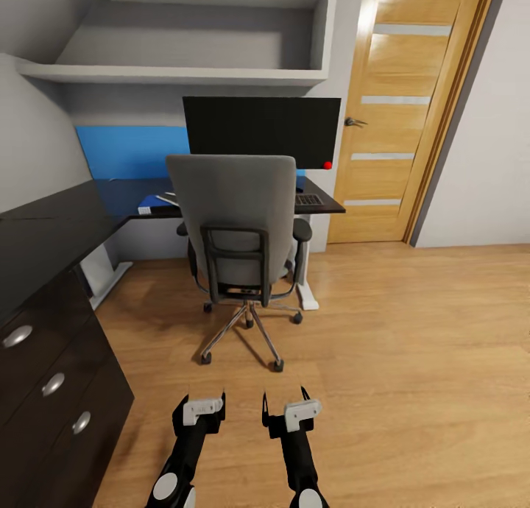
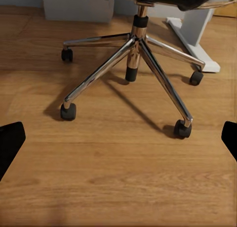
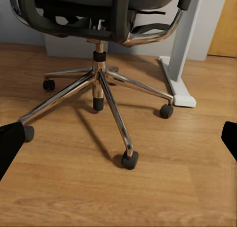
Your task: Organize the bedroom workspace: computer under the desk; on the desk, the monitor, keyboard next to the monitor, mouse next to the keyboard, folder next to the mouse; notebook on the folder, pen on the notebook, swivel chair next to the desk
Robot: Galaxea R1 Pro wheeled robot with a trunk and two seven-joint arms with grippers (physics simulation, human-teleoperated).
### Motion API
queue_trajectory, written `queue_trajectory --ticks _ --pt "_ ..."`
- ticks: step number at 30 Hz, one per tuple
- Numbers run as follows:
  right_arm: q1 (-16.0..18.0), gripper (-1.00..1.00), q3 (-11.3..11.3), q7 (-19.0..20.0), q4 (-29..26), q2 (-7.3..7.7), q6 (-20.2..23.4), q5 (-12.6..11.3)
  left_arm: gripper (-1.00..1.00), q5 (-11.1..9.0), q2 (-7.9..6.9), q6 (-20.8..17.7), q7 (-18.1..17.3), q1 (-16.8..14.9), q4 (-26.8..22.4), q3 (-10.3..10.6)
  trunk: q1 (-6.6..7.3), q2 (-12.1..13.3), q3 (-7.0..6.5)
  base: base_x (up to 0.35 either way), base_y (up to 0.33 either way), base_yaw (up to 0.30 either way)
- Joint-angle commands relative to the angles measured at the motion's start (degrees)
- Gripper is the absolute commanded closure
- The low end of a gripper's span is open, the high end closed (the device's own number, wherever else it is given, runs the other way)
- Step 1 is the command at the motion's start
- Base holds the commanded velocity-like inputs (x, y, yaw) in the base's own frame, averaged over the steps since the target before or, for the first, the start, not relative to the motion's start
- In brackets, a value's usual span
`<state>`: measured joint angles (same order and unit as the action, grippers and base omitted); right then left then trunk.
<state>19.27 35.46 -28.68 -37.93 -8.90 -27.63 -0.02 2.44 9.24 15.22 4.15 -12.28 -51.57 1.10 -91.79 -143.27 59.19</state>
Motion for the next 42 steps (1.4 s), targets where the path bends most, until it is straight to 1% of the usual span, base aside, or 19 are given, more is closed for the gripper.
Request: queue_trajectory --ticks 1,20,24,42 --pt "0.07 -1.0 0.27 -0.48 0.05 0.02 -0.08 -0.02 -1.0 0.27 -0.01 0.15 0.43 -0.02 0.05 0.12 0.02 -0.02 0.05 -0.058 -0.009 0.0" --pt "0.07 -1.0 0.31 -0.68 0.05 0.02 -0.09 0.02 -1.0 0.29 -0.01 0.16 0.48 -0.02 0.15 0.13 0.02 -0.02 0.05 -0.011 -0.002 0.0" --pt "0.07 -1.0 0.26 -0.66 0.05 0.02 -0.07 -0.02 -1.0 0.26 -0.01 0.16 0.5 -0.02 0.15 0.13 0.21 0.2 -0.82 0.0 0.0 0.0" --pt "0.07 -1.0 0.11 -0.65 0.26 0.08 -0.18 -0.16 -1.0 0.15 -0.01 0.03 0.81 -0.02 0.15 -0.01 4.16 7.41 -4.05 0.0 0.0 0.0"
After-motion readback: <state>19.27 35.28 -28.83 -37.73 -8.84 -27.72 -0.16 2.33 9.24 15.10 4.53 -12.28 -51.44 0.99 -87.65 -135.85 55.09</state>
